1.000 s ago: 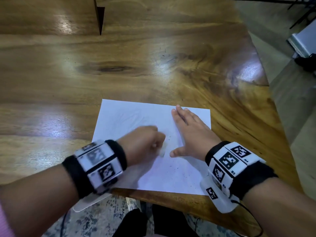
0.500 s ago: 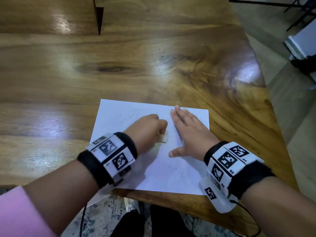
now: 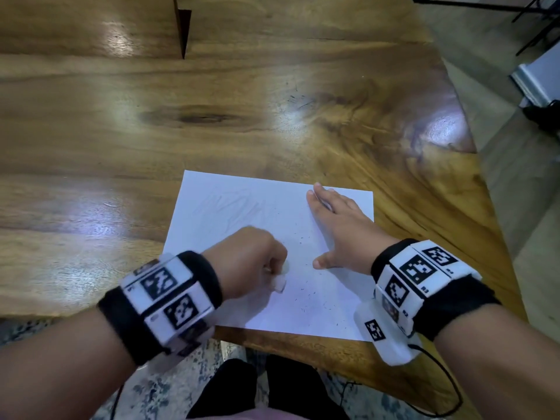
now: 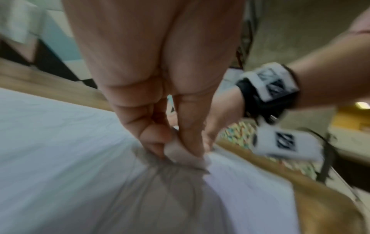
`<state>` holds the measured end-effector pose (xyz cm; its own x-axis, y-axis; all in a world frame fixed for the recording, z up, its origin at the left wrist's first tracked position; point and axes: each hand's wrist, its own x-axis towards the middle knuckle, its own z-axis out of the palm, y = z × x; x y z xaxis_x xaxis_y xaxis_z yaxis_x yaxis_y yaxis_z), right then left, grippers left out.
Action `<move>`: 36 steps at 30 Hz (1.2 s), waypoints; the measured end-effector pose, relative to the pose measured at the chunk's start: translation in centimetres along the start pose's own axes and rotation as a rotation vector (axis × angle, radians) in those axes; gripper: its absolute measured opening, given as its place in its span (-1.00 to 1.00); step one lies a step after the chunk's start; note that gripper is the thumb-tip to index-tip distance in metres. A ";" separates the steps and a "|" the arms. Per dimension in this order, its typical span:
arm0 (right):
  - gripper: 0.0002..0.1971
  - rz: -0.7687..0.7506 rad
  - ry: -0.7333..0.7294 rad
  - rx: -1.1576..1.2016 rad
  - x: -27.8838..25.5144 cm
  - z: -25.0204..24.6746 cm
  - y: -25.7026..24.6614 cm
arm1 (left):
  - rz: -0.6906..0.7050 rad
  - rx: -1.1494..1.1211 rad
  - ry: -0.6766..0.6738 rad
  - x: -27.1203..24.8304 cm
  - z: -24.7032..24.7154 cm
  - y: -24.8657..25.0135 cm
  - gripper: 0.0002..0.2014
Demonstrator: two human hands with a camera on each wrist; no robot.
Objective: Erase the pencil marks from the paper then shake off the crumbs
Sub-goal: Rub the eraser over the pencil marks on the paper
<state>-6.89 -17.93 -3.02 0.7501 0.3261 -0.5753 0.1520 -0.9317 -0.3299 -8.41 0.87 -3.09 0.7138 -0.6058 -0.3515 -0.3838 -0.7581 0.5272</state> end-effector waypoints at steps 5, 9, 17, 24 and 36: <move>0.15 0.008 0.010 -0.008 0.2 0.2 -0.1 | -0.081 -0.030 0.155 4.6 -1.5 1.4 -0.93; 0.15 0.004 0.009 -0.006 0.2 0.3 0.0 | 0.055 -0.069 0.014 0.1 0.3 0.4 -0.85; 0.13 0.000 0.011 -0.013 0.1 0.1 -0.1 | 0.033 -0.038 0.104 2.5 -0.2 0.8 -0.97; 0.13 -0.005 0.011 -0.003 0.1 0.1 -0.1 | 0.077 -0.070 -0.078 -3.5 2.3 -0.8 -0.88; 0.13 -0.007 0.004 -0.018 0.0 0.0 -0.1 | 0.110 -0.094 -0.121 -1.4 1.7 0.4 -0.90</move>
<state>-6.89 -17.82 -3.00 0.7515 0.3317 -0.5703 0.1683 -0.9322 -0.3203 -10.57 0.99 -3.65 0.5927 -0.7129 -0.3748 -0.3954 -0.6630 0.6357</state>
